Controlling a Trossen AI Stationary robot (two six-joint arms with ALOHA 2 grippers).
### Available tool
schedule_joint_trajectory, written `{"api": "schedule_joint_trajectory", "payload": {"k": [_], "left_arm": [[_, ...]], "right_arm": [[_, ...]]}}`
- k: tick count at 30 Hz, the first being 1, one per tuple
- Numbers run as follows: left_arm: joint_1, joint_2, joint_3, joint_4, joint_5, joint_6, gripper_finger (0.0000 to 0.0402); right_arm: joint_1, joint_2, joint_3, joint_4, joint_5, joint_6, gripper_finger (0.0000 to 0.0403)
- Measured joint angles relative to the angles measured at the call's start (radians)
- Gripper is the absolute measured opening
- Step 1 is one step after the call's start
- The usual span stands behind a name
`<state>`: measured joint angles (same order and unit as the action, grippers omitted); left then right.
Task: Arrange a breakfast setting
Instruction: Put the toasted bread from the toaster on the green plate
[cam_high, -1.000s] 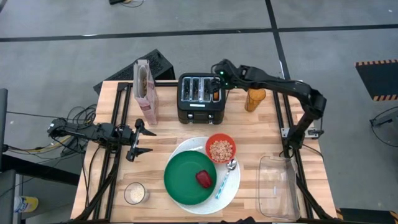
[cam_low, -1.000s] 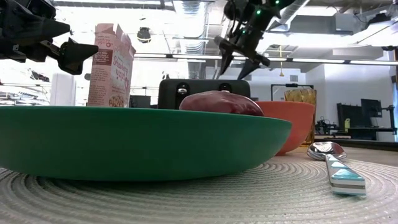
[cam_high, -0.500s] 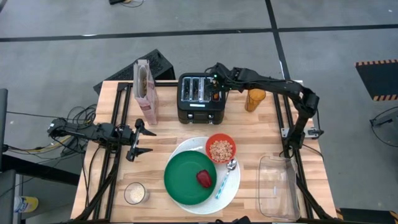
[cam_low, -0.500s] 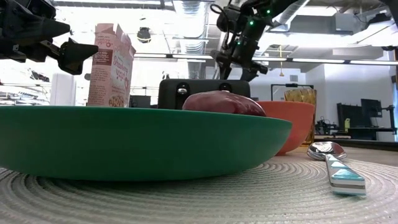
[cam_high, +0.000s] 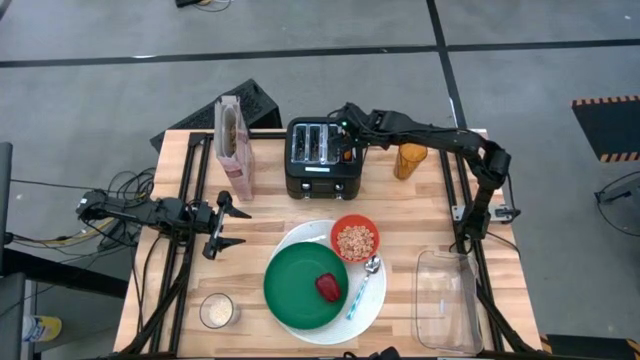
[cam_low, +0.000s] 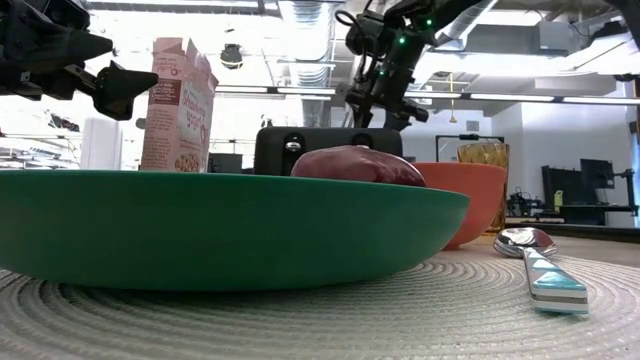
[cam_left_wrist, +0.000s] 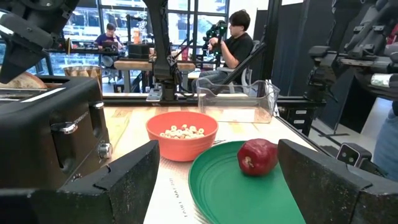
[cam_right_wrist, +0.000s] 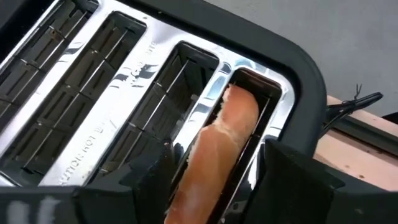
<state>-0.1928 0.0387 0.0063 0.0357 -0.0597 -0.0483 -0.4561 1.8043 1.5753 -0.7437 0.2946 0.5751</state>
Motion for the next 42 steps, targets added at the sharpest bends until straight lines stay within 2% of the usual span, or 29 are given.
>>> {"api": "schedule_joint_trajectory", "payload": {"k": [25,31,42], "left_arm": [[0.0,0.0,0.0,0.0,0.0,0.0,0.0311],[0.0,0.0,0.0,0.0,0.0,0.0,0.0311],[0.0,0.0,0.0,0.0,0.0,0.0,0.0311]], "right_arm": [[-0.018,0.001,-0.002,-0.008,-0.002,0.008,0.0075],[-0.017,0.001,0.0,-0.016,-0.005,0.014,0.0062],[-0.01,0.001,0.119,-0.124,-0.005,0.008,0.0061]]}}
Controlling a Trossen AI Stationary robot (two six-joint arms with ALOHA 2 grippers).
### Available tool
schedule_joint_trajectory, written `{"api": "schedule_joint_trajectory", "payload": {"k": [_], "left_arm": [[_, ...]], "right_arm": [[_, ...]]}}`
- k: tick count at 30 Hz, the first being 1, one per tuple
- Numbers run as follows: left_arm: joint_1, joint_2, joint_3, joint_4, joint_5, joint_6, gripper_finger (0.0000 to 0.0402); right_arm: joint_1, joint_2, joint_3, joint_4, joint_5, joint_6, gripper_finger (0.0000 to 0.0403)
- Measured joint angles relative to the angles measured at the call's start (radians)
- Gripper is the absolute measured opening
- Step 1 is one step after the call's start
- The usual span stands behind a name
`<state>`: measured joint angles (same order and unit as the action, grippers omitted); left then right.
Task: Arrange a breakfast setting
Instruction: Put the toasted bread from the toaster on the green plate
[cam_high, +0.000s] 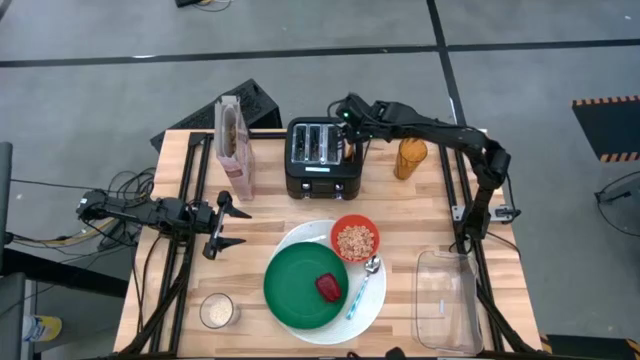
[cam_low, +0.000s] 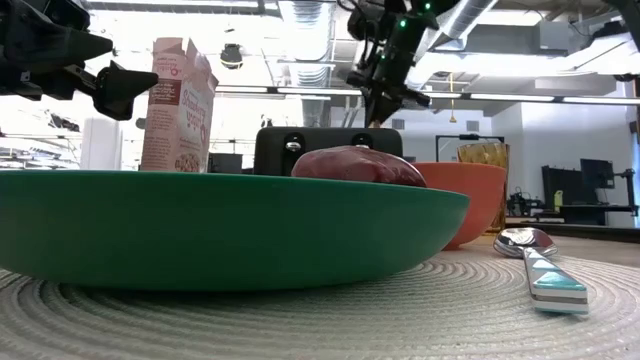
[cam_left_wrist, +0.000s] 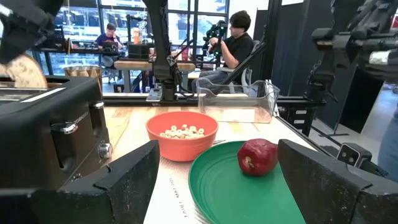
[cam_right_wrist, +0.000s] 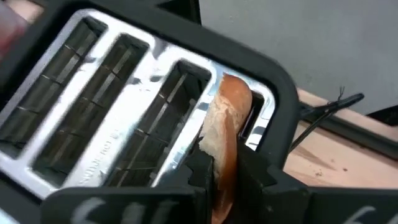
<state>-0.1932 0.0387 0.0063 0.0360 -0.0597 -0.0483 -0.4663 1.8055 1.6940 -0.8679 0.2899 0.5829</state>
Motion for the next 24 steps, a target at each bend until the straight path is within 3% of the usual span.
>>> {"api": "schedule_joint_trajectory", "payload": {"k": [20,24], "left_arm": [[0.0,0.0,0.0,0.0,0.0,0.0,0.0311],[0.0,0.0,0.0,0.0,0.0,0.0,0.0311]], "right_arm": [[0.119,-0.002,0.328,-0.238,0.026,-0.097,0.0061],[0.15,-0.002,0.377,-0.265,-0.032,-0.108,0.0061]]}}
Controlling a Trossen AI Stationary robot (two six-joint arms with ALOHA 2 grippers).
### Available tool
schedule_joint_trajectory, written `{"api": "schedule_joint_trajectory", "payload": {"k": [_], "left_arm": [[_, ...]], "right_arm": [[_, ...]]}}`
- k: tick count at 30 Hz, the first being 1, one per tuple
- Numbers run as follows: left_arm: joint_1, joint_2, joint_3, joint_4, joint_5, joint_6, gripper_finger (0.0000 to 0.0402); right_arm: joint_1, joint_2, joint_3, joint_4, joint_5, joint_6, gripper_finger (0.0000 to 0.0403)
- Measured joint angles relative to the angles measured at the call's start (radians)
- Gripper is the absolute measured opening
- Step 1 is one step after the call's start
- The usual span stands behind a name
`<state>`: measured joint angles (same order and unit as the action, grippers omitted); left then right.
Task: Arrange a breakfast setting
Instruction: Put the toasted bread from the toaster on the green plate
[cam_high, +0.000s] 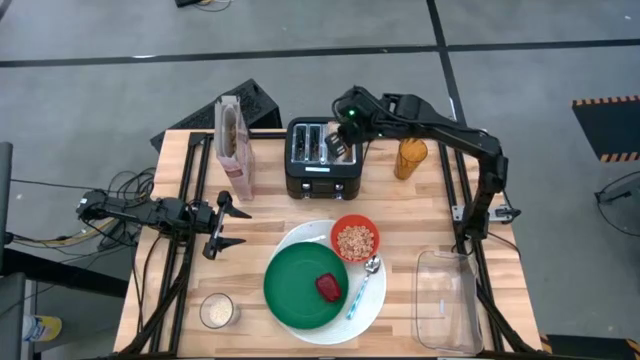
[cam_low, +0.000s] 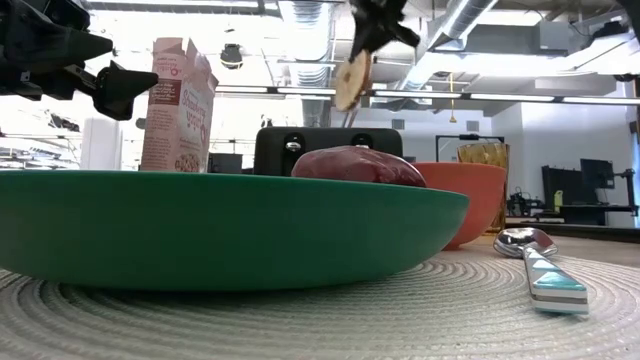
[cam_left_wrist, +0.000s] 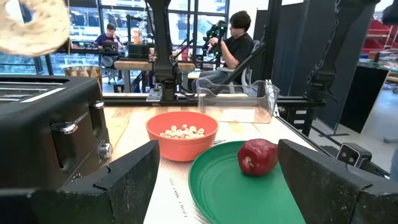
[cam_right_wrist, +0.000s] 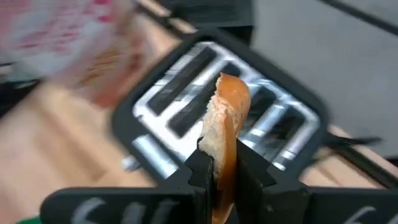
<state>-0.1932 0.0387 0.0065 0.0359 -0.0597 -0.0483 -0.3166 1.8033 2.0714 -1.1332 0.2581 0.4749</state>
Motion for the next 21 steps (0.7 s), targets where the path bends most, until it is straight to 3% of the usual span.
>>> {"api": "schedule_joint_trajectory", "payload": {"k": [7,21], "left_arm": [[0.0,0.0,0.0,0.0,0.0,0.0,0.0311],[0.0,0.0,0.0,0.0,0.0,0.0,0.0311]], "right_arm": [[0.05,-0.05,0.003,0.025,-0.169,-0.094,0.0061],[0.204,-0.167,0.001,0.049,-0.181,-0.221,0.0061]]}}
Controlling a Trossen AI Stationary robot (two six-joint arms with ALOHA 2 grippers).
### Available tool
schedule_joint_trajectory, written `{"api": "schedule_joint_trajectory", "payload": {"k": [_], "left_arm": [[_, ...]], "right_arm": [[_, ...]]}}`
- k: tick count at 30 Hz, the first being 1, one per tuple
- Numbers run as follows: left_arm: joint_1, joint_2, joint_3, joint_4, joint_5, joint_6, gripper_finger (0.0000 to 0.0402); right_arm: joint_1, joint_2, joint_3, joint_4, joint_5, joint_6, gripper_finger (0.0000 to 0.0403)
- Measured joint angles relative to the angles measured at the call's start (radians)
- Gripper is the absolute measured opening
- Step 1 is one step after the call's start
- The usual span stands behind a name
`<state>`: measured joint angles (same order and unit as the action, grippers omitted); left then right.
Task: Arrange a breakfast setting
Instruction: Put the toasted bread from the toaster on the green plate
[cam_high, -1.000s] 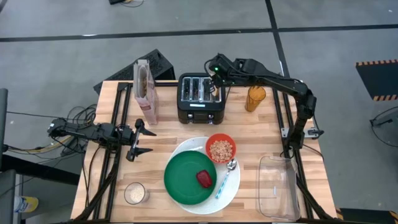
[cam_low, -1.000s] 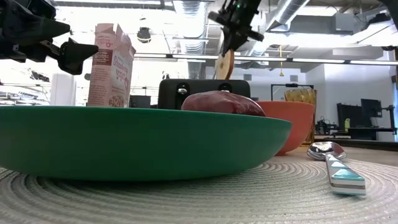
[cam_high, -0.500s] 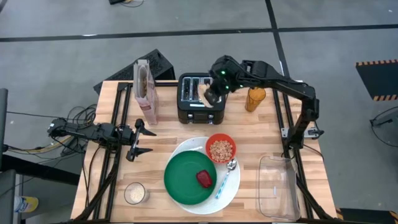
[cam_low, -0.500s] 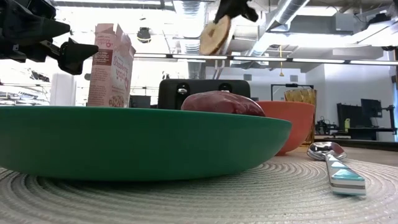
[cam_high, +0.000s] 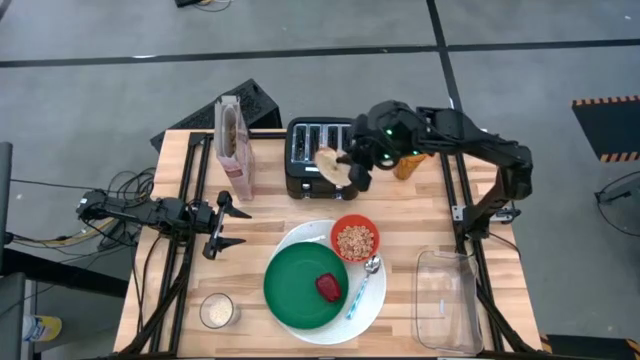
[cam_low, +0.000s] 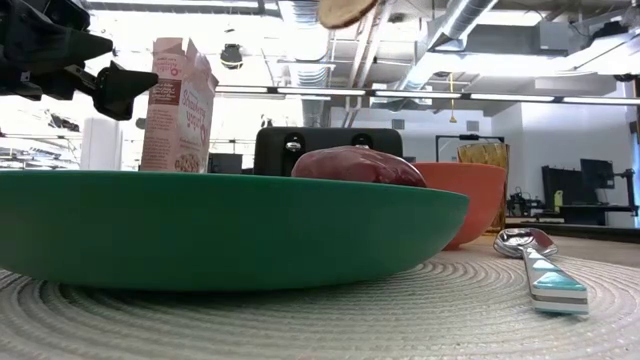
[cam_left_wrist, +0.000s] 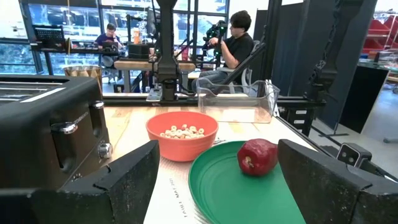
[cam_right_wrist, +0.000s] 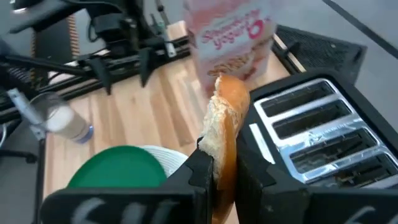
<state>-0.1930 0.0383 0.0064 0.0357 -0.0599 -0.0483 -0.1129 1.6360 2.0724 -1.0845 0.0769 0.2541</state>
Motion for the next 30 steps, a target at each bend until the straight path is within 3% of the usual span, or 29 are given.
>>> {"api": "schedule_joint_trajectory", "payload": {"k": [10,18,23,30], "left_arm": [[0.0,0.0,0.0,0.0,0.0,0.0,0.0311],[0.0,0.0,0.0,0.0,0.0,0.0,0.0311],[0.0,0.0,0.0,0.0,0.0,0.0,0.0311],[0.0,0.0,0.0,0.0,0.0,0.0,0.0311]], "right_arm": [[0.059,-0.08,0.0,0.004,-0.031,-0.073,0.0061],[0.059,-0.191,-0.021,-0.105,-0.03,-0.101,0.0061],[0.058,-0.339,-0.194,-0.061,-0.03,-0.106,0.0061],[0.059,-0.582,-0.56,0.188,-0.03,-0.098,0.0061]]}}
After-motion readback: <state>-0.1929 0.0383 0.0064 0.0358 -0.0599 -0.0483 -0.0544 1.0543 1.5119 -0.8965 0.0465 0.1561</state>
